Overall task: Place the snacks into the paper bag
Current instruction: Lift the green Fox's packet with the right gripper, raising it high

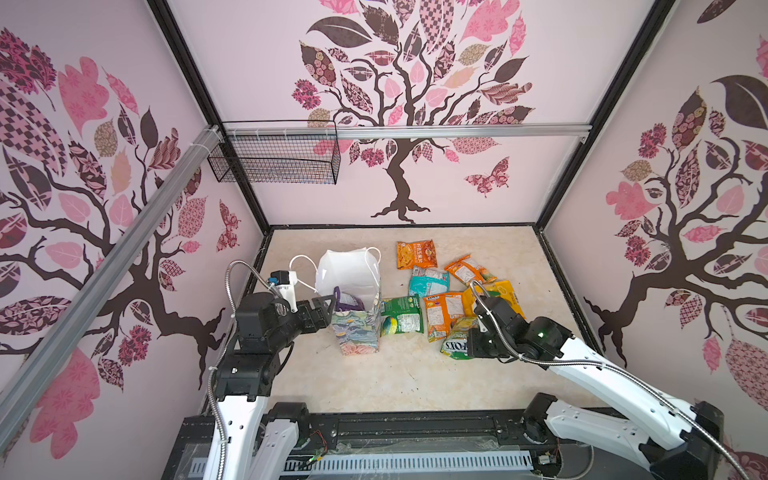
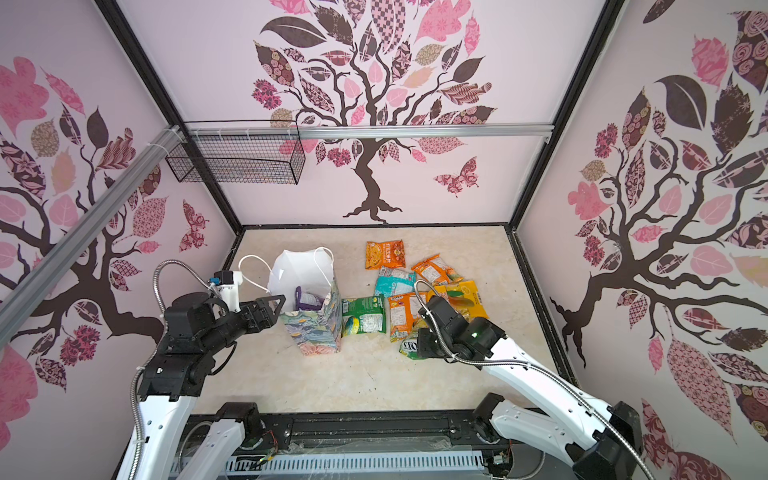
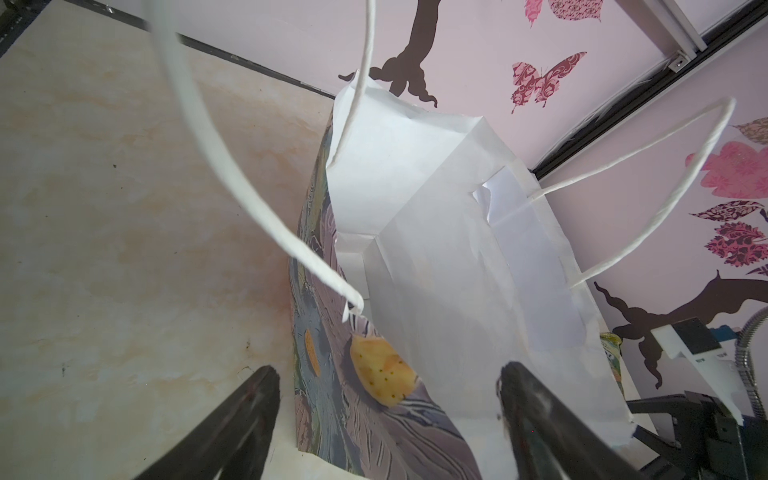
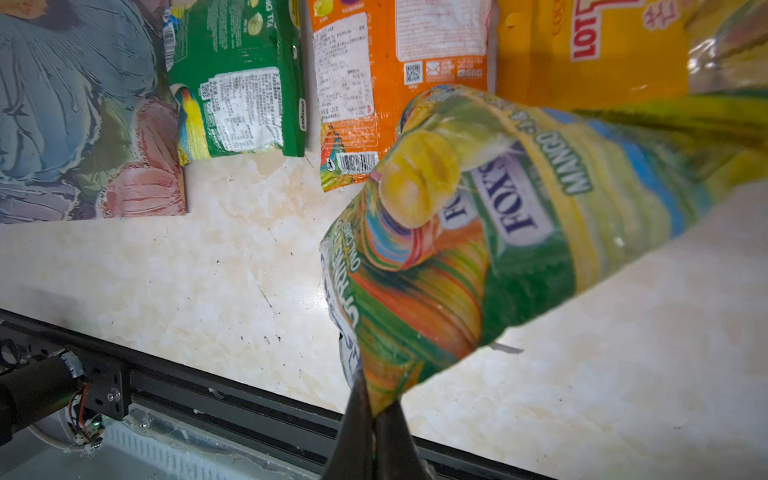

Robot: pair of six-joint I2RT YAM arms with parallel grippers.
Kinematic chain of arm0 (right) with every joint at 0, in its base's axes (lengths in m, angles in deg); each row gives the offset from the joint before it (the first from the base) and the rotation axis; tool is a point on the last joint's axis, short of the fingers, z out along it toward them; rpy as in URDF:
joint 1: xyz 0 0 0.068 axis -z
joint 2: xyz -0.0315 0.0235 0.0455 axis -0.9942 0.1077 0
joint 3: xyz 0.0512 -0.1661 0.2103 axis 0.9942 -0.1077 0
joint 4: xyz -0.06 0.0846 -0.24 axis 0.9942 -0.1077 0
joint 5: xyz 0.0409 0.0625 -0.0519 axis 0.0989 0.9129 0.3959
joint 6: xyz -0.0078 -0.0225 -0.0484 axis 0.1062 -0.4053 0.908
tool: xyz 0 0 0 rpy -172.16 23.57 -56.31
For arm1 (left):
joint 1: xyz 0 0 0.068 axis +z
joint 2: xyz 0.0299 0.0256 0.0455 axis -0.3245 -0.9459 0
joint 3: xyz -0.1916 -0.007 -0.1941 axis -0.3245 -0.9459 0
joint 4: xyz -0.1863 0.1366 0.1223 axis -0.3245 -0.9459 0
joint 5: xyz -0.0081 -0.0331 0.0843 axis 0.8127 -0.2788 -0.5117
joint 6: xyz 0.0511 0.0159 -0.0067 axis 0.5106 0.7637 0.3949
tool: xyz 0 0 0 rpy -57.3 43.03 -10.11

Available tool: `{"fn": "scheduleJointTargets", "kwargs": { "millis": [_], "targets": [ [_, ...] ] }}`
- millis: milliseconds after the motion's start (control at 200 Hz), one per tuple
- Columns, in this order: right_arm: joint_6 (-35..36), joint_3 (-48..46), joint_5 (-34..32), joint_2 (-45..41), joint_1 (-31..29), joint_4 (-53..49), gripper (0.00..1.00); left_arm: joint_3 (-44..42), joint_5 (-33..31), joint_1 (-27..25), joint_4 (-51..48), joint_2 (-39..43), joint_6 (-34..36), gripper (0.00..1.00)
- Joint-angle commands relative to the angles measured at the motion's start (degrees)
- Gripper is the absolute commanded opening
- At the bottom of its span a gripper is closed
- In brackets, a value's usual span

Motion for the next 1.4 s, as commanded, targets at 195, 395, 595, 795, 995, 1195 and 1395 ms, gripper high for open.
{"fn": "scheduleJointTargets", "kwargs": {
  "millis": [195,395,595,795,995,1195,1395],
  "targets": [
    [6.2,14.1,-2.5,4.3,-0.2,-5.3,0.0,-0.7,-1.4,-0.1,0.2,0.4,-0.4,0.87],
    [8.7,21.5,-0.8,6.6,-0.3,-5.9,0.0,-0.8,-1.9,-0.1,0.3,1.0,-0.6,0.87],
    [11.0,29.7,1.9,8.9,-0.2,-5.8,0.0,-0.9,-1.7,-0.1,0.4,1.0,-0.7,0.87],
    [13.5,38.6,2.9,12.5,-0.2,-6.1,0.0,-0.9,-1.0,-0.1,0.4,0.3,-0.3,0.84],
    [16.7,48.0,2.2,17.2,-0.3,-5.9,0.0,-0.9,-0.5,-0.1,0.4,-0.3,-0.1,0.8],
    [19.2,59.9,3.2,23.3,-0.3,-6.1,0.0,-0.9,-0.1,-0.1,0.6,-0.2,0.0,0.78],
    [21.3,70.3,4.7,28.6,-1.6,-5.1,0.0,-1.1,1.4,-0.1,1.4,-0.2,-0.1,0.78]
  ]
}}
